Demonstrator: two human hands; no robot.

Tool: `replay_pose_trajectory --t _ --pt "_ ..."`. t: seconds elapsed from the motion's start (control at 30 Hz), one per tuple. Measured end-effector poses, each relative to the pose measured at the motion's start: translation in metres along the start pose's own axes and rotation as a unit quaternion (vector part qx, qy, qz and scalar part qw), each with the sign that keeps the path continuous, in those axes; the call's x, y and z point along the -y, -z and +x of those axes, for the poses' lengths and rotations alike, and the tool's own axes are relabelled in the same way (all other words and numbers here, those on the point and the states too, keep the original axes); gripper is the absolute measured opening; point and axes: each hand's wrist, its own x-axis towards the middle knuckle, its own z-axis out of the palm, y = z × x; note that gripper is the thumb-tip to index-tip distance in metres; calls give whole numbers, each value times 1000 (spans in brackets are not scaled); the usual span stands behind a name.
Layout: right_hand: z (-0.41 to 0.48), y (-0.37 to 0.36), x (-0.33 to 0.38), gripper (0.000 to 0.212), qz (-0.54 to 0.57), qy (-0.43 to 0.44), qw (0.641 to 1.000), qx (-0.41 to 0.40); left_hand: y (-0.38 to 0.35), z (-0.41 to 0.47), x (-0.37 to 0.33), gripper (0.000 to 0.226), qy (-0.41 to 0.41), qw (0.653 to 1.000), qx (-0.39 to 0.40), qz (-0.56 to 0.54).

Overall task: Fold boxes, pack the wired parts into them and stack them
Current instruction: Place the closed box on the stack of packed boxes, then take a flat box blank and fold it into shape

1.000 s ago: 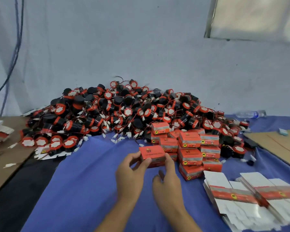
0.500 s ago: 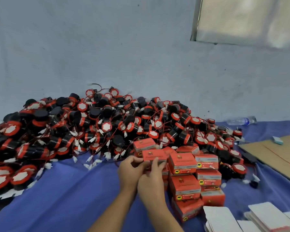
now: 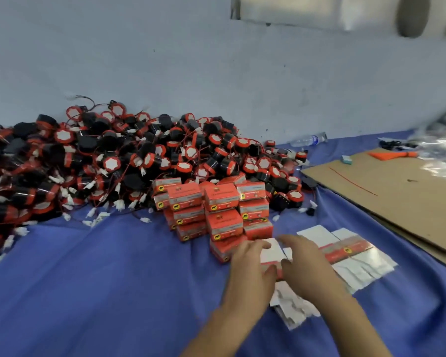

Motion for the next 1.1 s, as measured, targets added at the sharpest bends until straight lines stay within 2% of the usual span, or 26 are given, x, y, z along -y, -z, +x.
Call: replay_pose_trajectory --t 0.1,0.23,0.3,0.4,0.47,0.53,0.63,0.7,0.8,0.9,1.0,1.1 --pt "-3 -1 -39 35 -142 -27 977 156 -28 -8 -3 53 116 985 93 83" --pt "-9 -7 -60 52 -95 -20 984 151 -36 -19 -8 82 180 983 23 17" --pt "-10 -3 -63 56 -81 -15 986 148 -31 -21 -12 87 181 983 -9 -15" --pt "-12 1 -62 71 -32 -30 987 157 -25 -24 -18 75 153 984 -67 -67" --pt "-13 5 -57 72 2 -25 989 146 -20 -26 -21 67 156 975 -94 -125" --pt "-16 10 -55 52 105 -20 987 121 -12 -29 -21 55 167 958 -117 -201" --pt "-24 13 -43 17 277 -37 956 94 3 -35 -16 34 166 939 -159 -255" --pt "-35 12 -26 24 298 -54 951 66 14 -43 -18 28 165 925 -171 -297" --pt "-50 5 5 47 243 -28 970 15 36 -58 -25 25 146 911 -194 -333" --pt "-71 -2 48 43 256 -11 966 -29 66 -82 -35 24 97 916 -219 -322" --pt "-99 -7 95 43 325 -39 945 -18 103 -114 -43 22 70 917 -264 -291" --pt "-130 -12 141 60 400 -85 912 31 140 -146 -45 15 58 922 -311 -222"
